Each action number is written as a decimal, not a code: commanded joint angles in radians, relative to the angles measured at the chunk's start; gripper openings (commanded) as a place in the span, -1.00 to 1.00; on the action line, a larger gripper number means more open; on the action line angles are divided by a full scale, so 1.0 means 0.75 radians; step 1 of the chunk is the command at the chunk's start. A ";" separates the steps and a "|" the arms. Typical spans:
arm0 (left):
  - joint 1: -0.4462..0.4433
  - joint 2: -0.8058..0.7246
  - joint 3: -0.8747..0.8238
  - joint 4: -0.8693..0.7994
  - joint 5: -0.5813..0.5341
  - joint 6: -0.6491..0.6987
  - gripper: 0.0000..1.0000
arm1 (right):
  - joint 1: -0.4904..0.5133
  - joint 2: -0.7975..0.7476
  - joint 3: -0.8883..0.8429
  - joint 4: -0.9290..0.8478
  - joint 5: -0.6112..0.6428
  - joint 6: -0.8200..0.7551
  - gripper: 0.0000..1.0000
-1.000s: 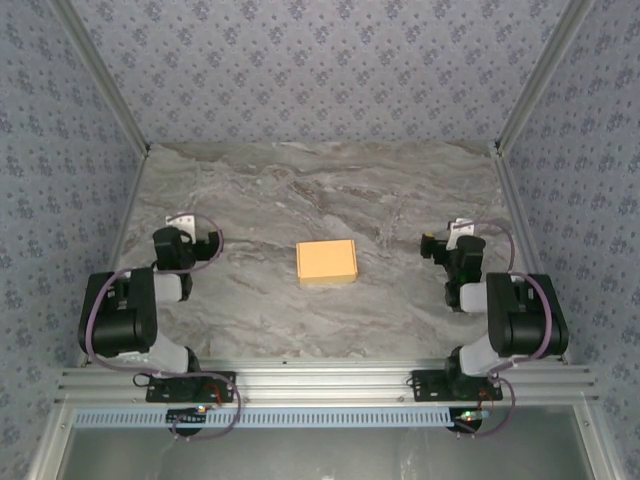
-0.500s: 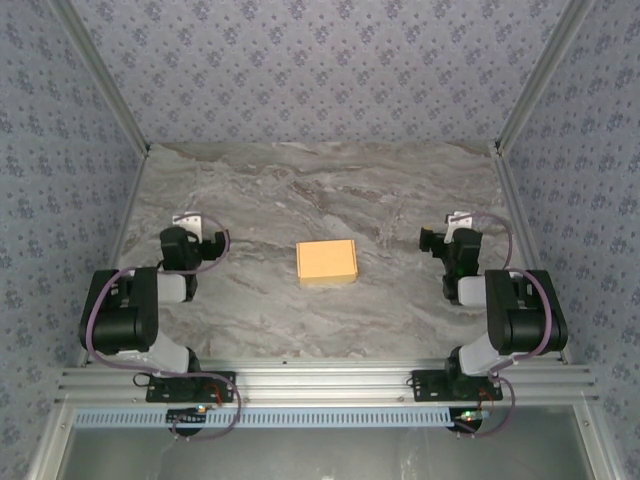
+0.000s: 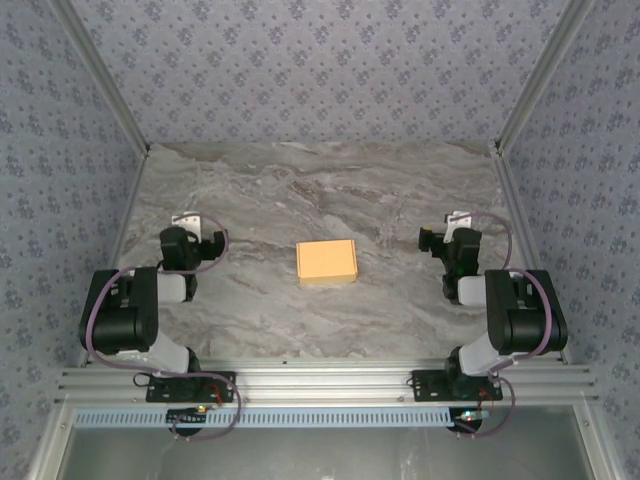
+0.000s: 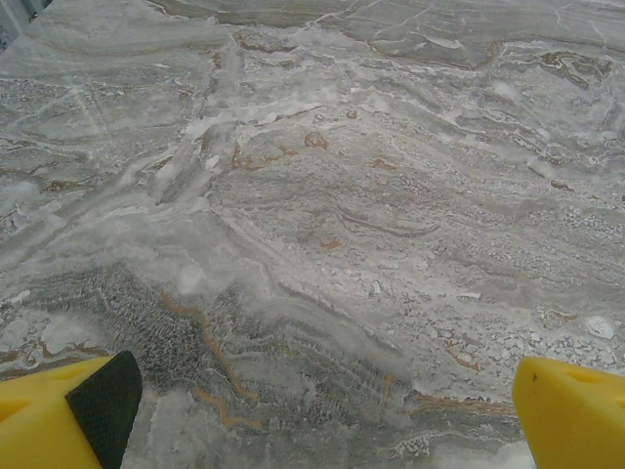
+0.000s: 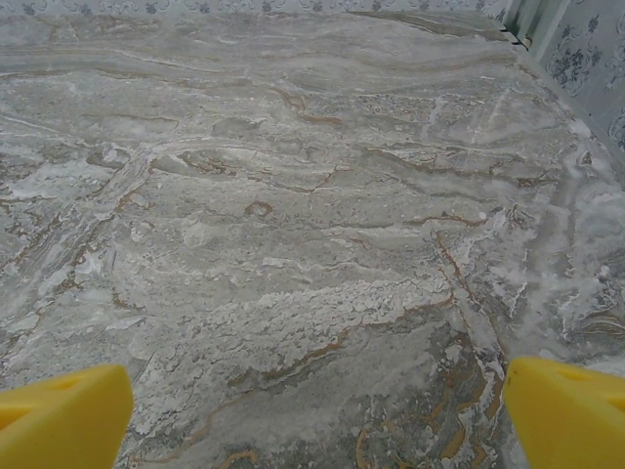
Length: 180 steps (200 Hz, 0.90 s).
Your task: Fold the paper box
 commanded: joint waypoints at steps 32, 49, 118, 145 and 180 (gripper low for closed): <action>-0.003 -0.010 0.023 0.028 -0.002 -0.009 0.98 | -0.002 -0.006 0.028 -0.025 -0.005 -0.011 1.00; -0.002 -0.011 0.024 0.029 -0.003 -0.009 0.99 | -0.002 -0.006 0.029 -0.025 -0.006 -0.011 1.00; -0.003 -0.011 0.024 0.028 -0.003 -0.009 0.98 | -0.002 -0.005 0.030 -0.025 -0.005 -0.011 1.00; -0.002 -0.010 0.024 0.029 -0.003 -0.010 0.99 | -0.010 -0.003 0.037 -0.036 -0.069 -0.027 1.00; -0.001 -0.011 0.023 0.028 -0.002 -0.009 0.99 | -0.017 -0.002 0.040 -0.044 -0.085 -0.025 1.00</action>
